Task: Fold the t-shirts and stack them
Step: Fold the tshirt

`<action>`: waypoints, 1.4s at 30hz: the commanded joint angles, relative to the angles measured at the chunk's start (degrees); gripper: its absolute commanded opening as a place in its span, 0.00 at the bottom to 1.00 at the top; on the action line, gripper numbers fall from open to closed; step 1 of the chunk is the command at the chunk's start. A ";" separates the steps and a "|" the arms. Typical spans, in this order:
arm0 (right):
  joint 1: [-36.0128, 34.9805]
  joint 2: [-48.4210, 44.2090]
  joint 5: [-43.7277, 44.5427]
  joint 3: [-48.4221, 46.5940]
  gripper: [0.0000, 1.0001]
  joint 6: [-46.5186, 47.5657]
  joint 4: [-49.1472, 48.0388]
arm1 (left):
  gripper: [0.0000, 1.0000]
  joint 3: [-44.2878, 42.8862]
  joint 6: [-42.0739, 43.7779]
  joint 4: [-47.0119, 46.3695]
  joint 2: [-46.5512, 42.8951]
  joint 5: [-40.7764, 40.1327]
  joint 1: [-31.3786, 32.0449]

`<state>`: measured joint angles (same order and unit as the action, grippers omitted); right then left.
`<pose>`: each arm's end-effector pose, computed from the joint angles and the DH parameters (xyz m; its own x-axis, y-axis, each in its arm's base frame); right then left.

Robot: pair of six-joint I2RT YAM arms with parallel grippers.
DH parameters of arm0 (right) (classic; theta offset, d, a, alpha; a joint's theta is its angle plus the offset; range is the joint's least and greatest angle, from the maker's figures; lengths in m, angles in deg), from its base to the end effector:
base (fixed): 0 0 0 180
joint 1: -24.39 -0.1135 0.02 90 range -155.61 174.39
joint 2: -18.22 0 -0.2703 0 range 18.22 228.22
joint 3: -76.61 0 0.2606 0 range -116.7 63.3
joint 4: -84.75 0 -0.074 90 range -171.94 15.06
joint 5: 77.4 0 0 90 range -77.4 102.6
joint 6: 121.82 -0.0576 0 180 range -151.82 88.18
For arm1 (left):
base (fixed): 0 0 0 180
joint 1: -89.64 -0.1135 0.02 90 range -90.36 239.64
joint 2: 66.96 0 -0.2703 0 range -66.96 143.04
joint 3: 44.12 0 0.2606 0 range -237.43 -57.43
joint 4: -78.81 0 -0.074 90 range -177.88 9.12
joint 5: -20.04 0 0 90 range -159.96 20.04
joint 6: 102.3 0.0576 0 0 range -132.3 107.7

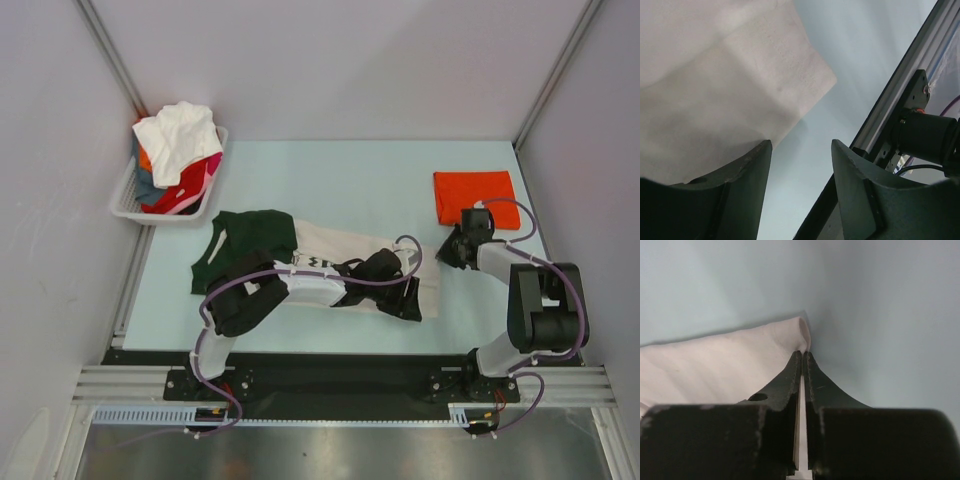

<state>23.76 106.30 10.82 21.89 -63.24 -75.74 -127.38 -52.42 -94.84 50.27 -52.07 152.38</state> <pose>0.3080 0.0052 0.1354 -0.6958 0.5134 -0.5022 0.3902 0.8573 0.3358 0.1941 -0.4153 0.1249 -0.8409 0.2931 -0.4550 0.5380 0.5448 -0.6433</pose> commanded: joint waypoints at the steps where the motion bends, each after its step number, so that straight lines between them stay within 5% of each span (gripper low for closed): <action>1: 0.18 1.66 1.78 -3.67 0.04 0.22 -0.49 | 0.58 2.27 -0.66 6.43 1.78 -2.42 0.19; 15: 0.18 2.37 5.03 -6.05 0.17 0.83 0.22 | 0.57 3.24 -1.19 6.52 3.18 -2.16 1.51; 26: 0.18 3.95 3.37 -6.93 0.00 0.75 -1.36 | 0.57 3.16 -1.10 8.02 3.27 -2.16 1.51; 42: 0.18 3.33 4.42 -10.01 0.00 0.22 -1.01 | 0.57 2.80 -1.54 8.10 4.41 -1.54 1.77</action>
<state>23.76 109.92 13.85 14.68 -63.13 -75.43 -126.55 -53.97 -95.89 50.34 -52.79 152.62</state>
